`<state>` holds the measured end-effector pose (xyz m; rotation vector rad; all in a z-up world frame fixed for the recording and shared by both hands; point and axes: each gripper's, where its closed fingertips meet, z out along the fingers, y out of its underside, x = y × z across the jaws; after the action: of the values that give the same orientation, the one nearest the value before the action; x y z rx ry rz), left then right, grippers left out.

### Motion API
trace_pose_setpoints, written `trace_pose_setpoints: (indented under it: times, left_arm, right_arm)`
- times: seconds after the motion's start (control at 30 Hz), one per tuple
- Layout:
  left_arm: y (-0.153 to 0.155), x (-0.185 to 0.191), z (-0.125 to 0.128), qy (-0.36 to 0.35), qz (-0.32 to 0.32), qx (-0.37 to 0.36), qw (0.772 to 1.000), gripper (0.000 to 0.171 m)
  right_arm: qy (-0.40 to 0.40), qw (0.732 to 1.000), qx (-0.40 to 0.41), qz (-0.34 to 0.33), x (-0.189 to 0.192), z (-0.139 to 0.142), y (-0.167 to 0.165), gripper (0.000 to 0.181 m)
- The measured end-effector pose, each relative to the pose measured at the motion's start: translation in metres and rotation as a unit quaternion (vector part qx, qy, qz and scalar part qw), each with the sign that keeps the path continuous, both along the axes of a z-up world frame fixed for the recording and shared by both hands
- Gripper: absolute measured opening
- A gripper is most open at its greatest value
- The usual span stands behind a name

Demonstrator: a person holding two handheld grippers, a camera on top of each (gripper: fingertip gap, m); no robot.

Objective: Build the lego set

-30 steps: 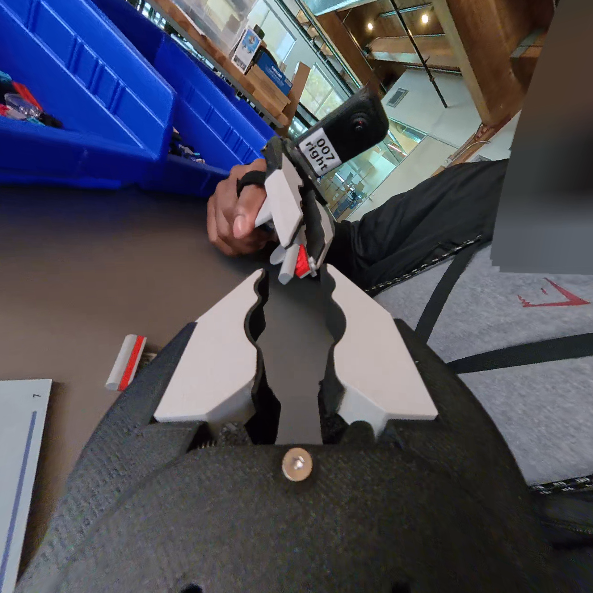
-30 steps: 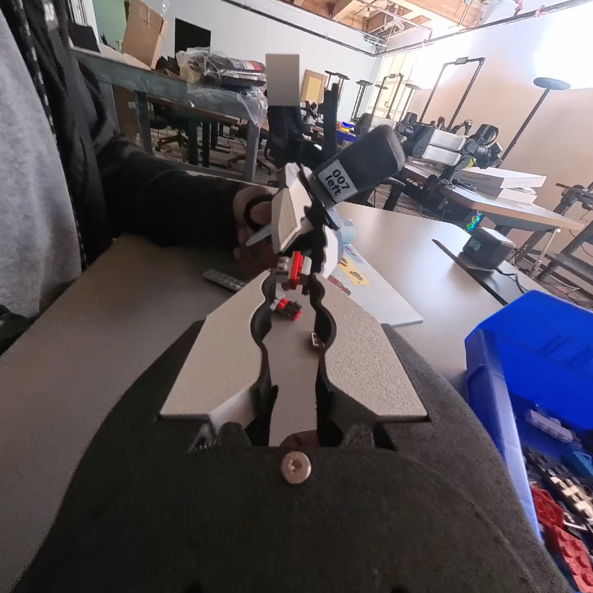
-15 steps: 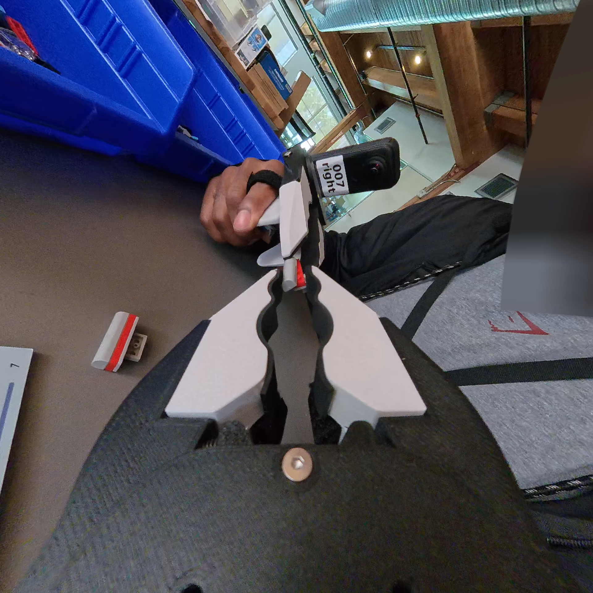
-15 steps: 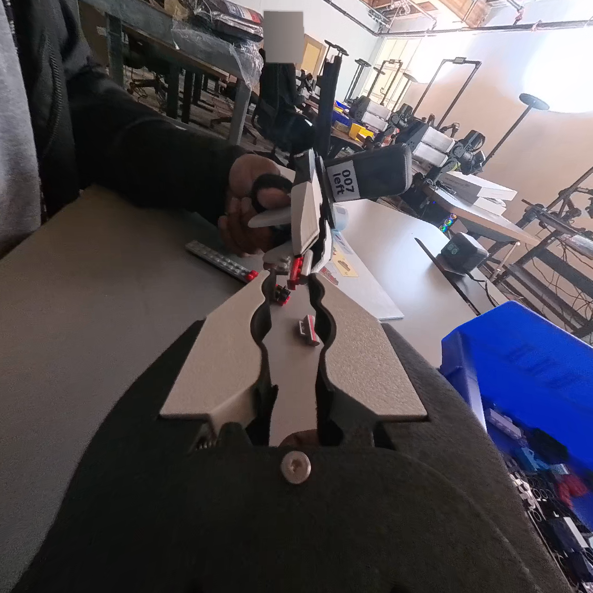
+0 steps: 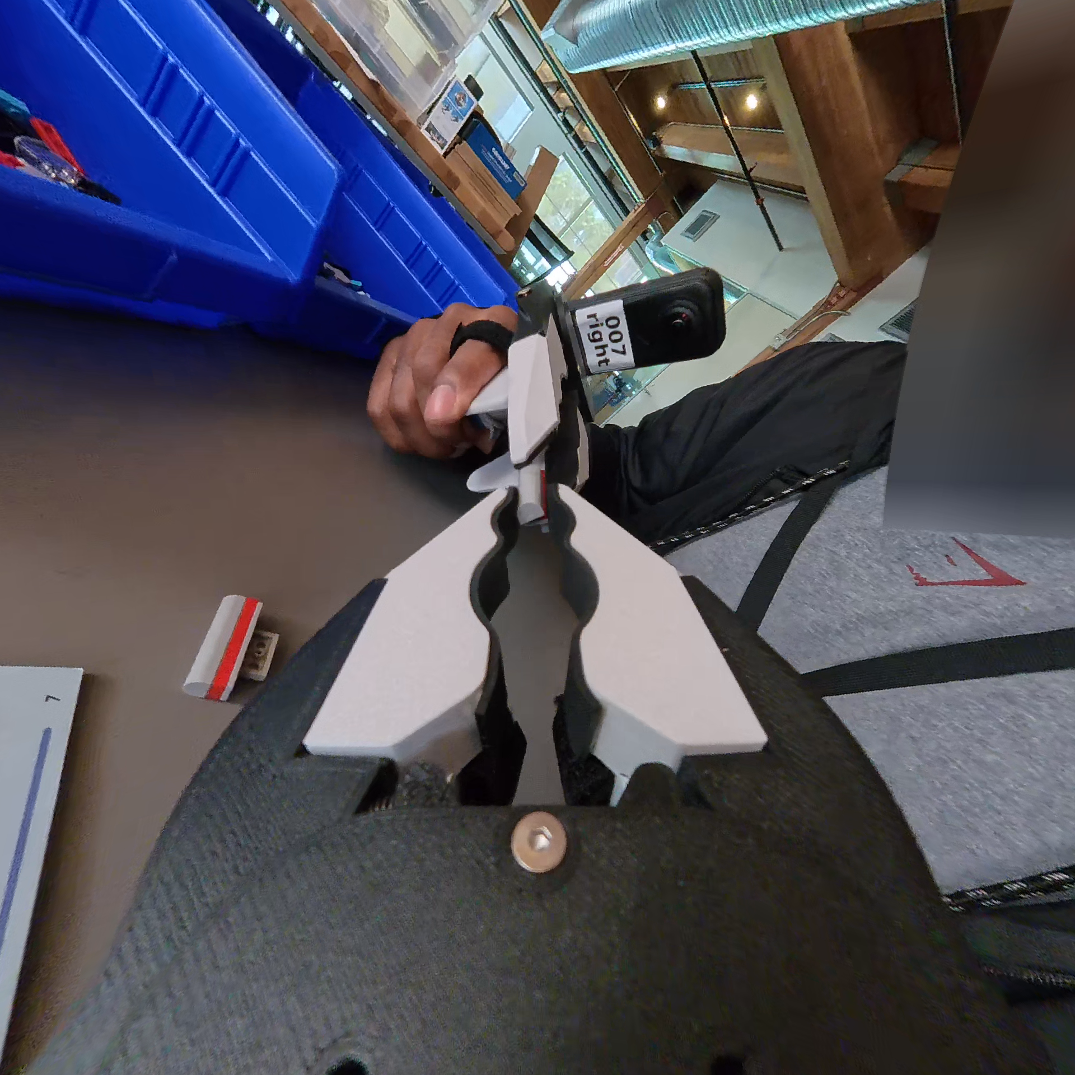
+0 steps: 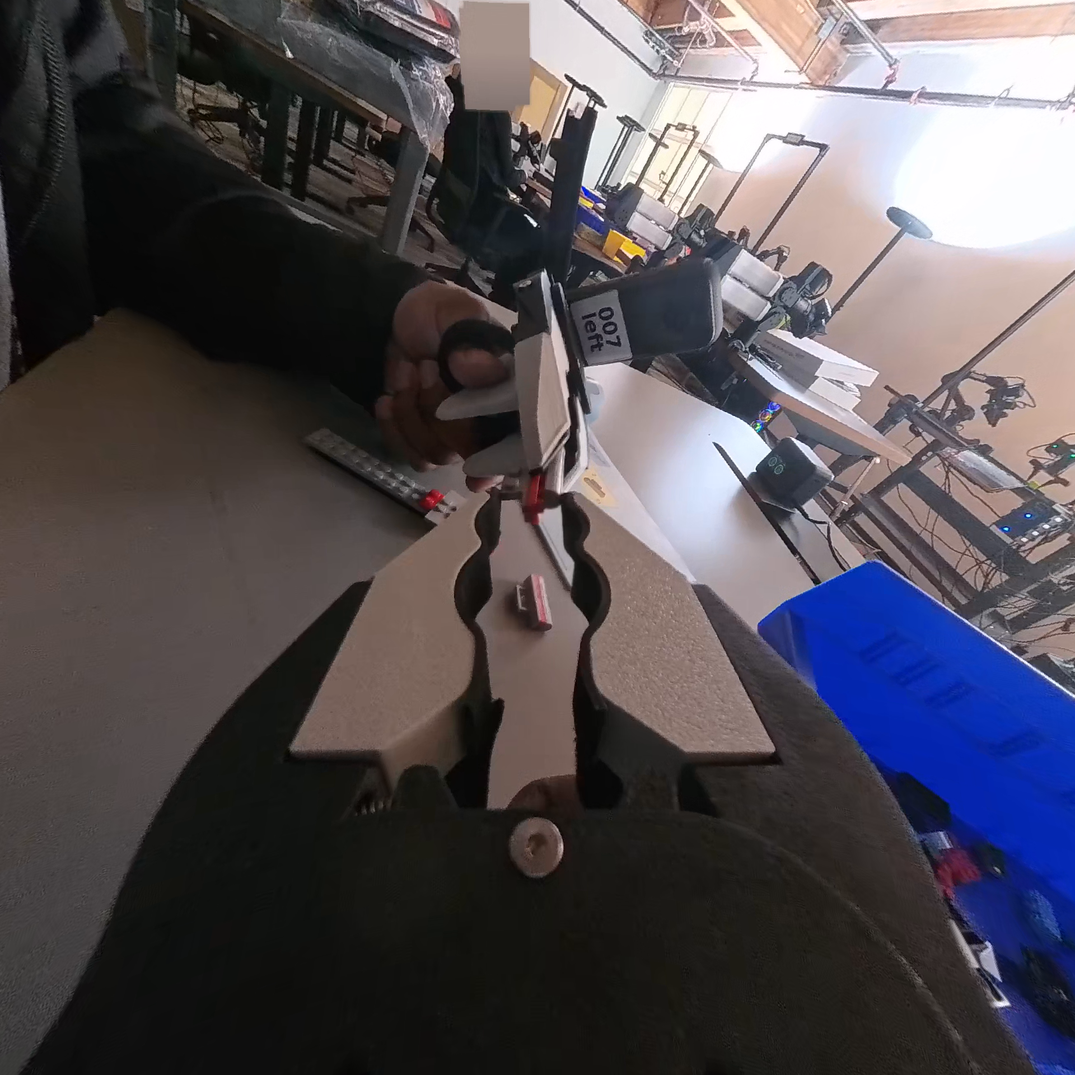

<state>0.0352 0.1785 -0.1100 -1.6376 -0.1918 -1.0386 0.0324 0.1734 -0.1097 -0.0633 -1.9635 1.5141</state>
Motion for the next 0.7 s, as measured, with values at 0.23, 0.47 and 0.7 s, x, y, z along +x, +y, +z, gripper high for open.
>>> trace_pose_setpoints:
  times: [0.23,0.47,0.7]
  left_arm:
    - [-0.0005,0.0003,0.0056,-0.003,0.0,0.018,1.0,0.007]
    - [-0.001,0.0003,0.0039,-0.035,-0.01,0.013,0.999,0.007]
    - [-0.0005,0.005,0.0018,-0.021,-0.018,0.007,1.0,0.007]
  right_arm:
    - [0.006,1.0,-0.007,-0.006,-0.001,0.0045,0.0007,0.024]
    - [0.0,1.0,-0.004,-0.006,-0.0014,0.0032,-0.0009,0.023]
    - [0.001,1.0,0.0,-0.003,-0.0008,0.0012,-0.0042,0.027]
